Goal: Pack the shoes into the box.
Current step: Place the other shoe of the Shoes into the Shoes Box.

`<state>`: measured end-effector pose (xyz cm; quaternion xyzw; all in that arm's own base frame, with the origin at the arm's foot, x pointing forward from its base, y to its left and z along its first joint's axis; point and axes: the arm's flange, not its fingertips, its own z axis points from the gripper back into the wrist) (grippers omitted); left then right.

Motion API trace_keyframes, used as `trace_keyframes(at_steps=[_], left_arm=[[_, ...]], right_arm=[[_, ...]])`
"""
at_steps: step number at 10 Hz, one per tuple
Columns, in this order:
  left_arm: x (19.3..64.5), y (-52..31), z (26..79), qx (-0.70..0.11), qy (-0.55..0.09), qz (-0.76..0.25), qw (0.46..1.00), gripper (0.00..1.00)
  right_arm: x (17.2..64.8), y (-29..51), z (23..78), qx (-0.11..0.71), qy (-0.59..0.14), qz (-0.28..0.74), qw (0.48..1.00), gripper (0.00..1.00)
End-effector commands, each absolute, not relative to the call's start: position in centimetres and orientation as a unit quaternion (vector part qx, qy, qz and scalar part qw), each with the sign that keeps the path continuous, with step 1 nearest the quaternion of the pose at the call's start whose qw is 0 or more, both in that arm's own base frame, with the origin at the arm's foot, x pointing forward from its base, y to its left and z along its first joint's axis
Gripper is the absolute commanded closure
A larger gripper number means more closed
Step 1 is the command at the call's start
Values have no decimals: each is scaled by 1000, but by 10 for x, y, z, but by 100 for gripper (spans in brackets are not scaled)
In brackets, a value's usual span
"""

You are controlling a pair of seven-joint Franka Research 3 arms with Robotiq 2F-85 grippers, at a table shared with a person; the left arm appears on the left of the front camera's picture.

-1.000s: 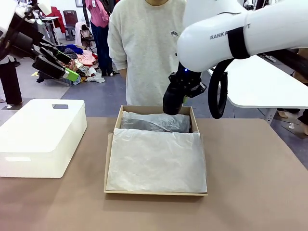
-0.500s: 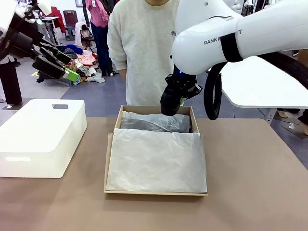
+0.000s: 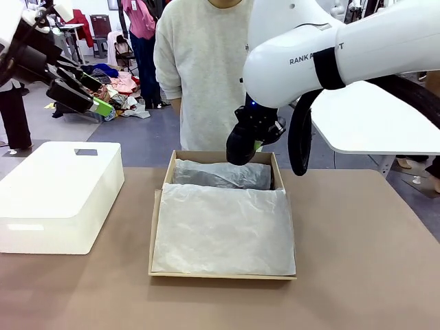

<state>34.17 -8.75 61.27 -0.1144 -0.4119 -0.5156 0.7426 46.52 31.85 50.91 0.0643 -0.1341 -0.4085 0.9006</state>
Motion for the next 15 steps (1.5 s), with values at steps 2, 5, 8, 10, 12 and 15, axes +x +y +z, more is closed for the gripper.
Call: trace_keyframes(at_steps=[2,5,8,10,12,15], left_arm=[[342,-86,612,-119,-413,-522,736,0],[342,-86,612,-119,-413,-522,736,0],[342,-86,612,-119,-413,-522,736,0],[342,-86,612,-119,-413,-522,736,0],[342,-86,612,-119,-413,-522,736,0],[342,-86,612,-119,-413,-522,736,0]], right_arm=[[459,364,517,61,-138,-540,828,100],[467,396,510,89,-99,-600,789,100],[477,417,494,89,-103,-648,749,100],[483,434,479,91,-74,-661,742,100],[482,447,472,77,-77,-658,745,100],[478,442,459,75,-58,-647,757,100]])
